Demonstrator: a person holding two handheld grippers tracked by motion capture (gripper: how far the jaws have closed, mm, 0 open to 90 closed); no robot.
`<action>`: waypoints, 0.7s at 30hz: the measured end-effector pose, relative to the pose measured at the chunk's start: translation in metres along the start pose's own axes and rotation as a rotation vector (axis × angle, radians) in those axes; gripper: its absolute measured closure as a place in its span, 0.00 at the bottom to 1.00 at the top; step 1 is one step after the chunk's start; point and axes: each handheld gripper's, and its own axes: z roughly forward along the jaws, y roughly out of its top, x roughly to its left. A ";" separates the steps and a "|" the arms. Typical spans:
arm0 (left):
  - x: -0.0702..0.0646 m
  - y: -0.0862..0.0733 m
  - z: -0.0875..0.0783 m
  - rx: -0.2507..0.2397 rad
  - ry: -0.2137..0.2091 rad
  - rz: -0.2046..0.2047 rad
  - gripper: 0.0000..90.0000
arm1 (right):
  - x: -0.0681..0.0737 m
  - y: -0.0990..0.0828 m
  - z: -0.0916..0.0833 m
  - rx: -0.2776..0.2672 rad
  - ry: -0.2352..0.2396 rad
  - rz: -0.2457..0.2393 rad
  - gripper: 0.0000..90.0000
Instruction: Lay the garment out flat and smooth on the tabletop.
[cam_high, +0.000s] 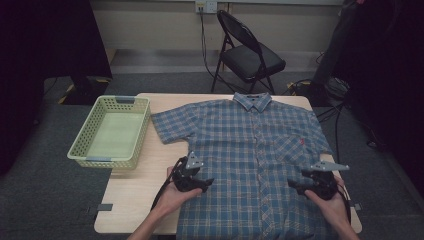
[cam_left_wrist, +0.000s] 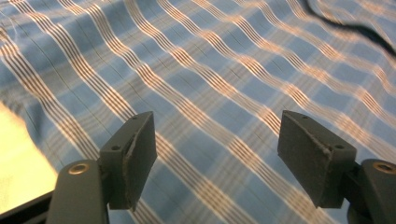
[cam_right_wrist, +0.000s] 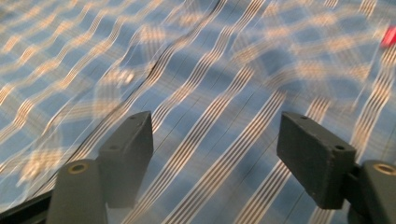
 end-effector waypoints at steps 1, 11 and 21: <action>-0.004 -0.004 -0.003 0.006 0.002 0.001 0.32 | 0.006 -0.005 -0.003 0.000 -0.004 0.003 0.27; -0.023 -0.038 -0.021 0.052 -0.007 -0.015 0.32 | 0.024 -0.050 -0.019 0.047 -0.064 0.034 0.23; -0.030 -0.054 -0.028 0.012 0.033 0.011 0.29 | 0.019 -0.076 -0.035 0.035 -0.152 0.051 0.23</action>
